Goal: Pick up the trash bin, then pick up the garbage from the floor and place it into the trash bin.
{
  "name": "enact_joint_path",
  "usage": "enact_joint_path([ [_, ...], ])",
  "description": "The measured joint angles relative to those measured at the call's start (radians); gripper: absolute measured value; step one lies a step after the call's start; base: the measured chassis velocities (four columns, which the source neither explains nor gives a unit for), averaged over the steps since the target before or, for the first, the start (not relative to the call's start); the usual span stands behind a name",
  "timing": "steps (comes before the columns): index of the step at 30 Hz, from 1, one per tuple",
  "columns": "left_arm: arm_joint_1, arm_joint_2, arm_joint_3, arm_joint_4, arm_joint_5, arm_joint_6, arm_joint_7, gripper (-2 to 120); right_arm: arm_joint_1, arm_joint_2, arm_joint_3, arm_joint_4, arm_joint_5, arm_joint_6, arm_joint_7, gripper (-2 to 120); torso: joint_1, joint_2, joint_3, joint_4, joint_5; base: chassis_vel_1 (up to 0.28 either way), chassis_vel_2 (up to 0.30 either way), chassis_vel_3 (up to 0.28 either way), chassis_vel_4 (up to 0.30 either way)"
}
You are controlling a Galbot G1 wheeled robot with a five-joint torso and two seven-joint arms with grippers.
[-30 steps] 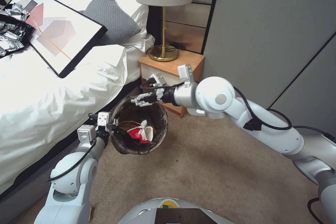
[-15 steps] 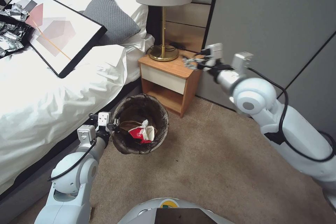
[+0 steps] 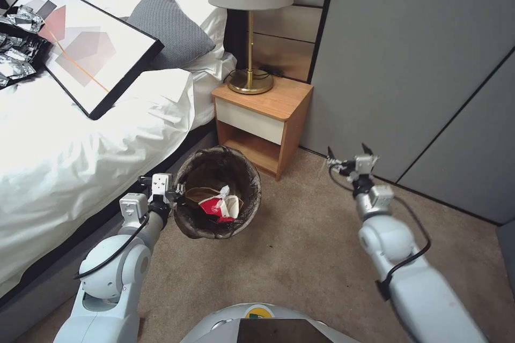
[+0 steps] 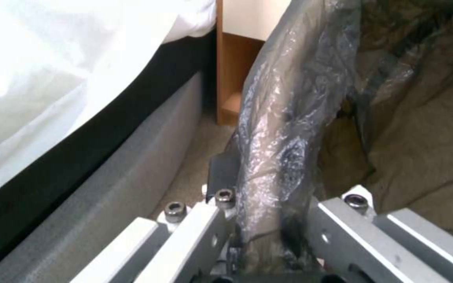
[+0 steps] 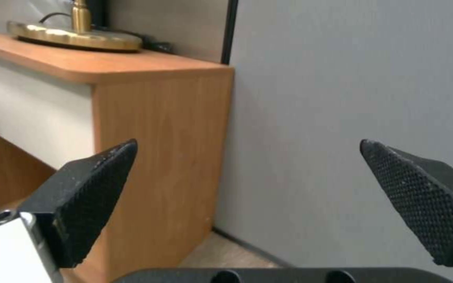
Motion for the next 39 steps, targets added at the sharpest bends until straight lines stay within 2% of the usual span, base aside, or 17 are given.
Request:
enact_joint_path([
  [4,0.004,-0.002,0.003,-0.004,0.001,0.0,-0.002,0,-0.02,0.074,-0.001,-0.005,-0.044,0.017,-0.003,100,0.0,0.0,0.0,0.0003,-0.0012,0.0,0.0,0.0,0.0],
  [13,0.012,0.0,0.004,-0.012,0.003,0.0,-0.003,0,-0.036,0.128,-0.026,-0.037,-0.117,0.053,-0.016,100,0.0,0.0,0.0,0.0001,-0.0008,0.034,0.022,0.025,0.018],
  [20,0.017,-0.003,0.006,-0.017,0.003,0.0,-0.005,0,-0.033,0.134,-0.07,-0.05,-0.103,0.037,-0.002,100,0.0,0.0,0.0,0.0003,-0.0006,0.067,0.057,0.061,0.055],
  [39,0.011,-0.008,0.001,-0.003,0.009,0.0,0.002,0,-0.026,0.157,-0.059,-0.073,-0.106,0.057,0.013,100,0.0,0.0,0.0,0.0001,-0.0004,0.043,0.041,0.039,0.038],
])
